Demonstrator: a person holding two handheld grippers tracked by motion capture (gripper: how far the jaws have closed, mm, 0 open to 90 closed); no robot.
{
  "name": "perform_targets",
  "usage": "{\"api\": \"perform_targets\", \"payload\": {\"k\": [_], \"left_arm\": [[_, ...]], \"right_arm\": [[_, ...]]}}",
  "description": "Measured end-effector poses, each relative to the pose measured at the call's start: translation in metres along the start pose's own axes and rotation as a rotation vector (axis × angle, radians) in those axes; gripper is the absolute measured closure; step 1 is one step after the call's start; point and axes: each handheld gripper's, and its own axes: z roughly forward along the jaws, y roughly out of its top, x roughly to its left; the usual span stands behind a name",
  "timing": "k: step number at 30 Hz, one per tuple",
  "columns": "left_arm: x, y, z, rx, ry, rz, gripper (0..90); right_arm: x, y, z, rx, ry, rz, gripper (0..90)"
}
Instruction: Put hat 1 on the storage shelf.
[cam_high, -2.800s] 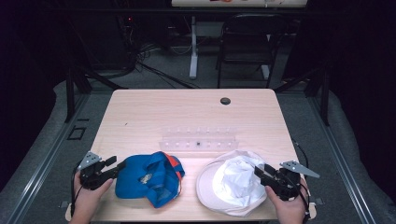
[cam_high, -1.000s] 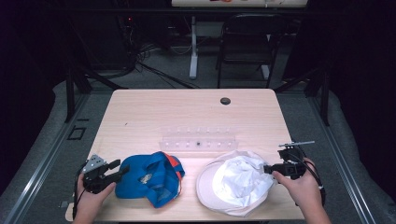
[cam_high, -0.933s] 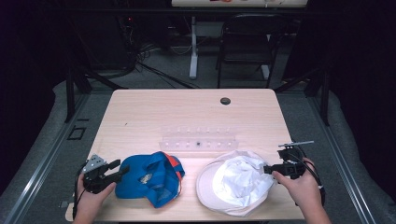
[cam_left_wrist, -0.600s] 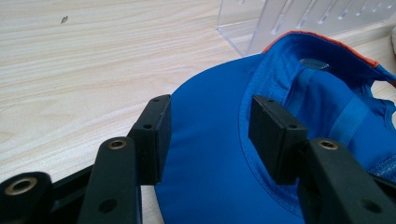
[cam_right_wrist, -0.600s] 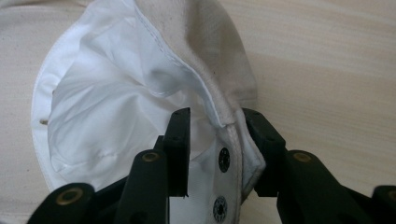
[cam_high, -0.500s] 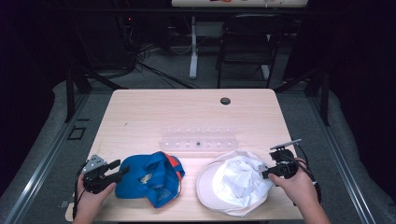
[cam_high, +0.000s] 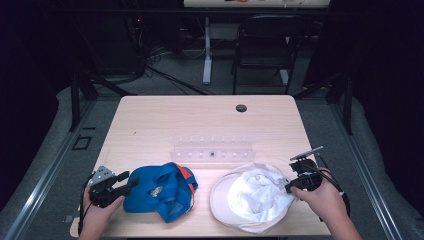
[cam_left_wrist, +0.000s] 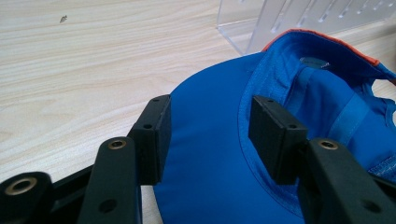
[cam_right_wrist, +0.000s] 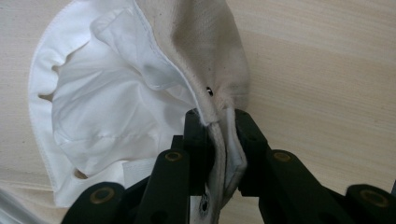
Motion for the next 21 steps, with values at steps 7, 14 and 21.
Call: {"api": "perform_targets", "payload": {"k": [7,14,21], "left_arm": [[0.0,0.0,-0.001,0.006,0.0,0.0,49.7],[0.0,0.0,-0.001,0.005,-0.001,0.0,49.8],[0.001,0.0,-0.002,0.005,-0.001,-0.001,49.8]], "right_arm": [[0.004,0.007,-0.013,0.0,-0.003,-0.009,78.6],[0.015,0.016,-0.023,0.036,-0.014,-0.022,79.4],[0.011,0.025,-0.028,0.06,0.058,0.043,79.7]]}}
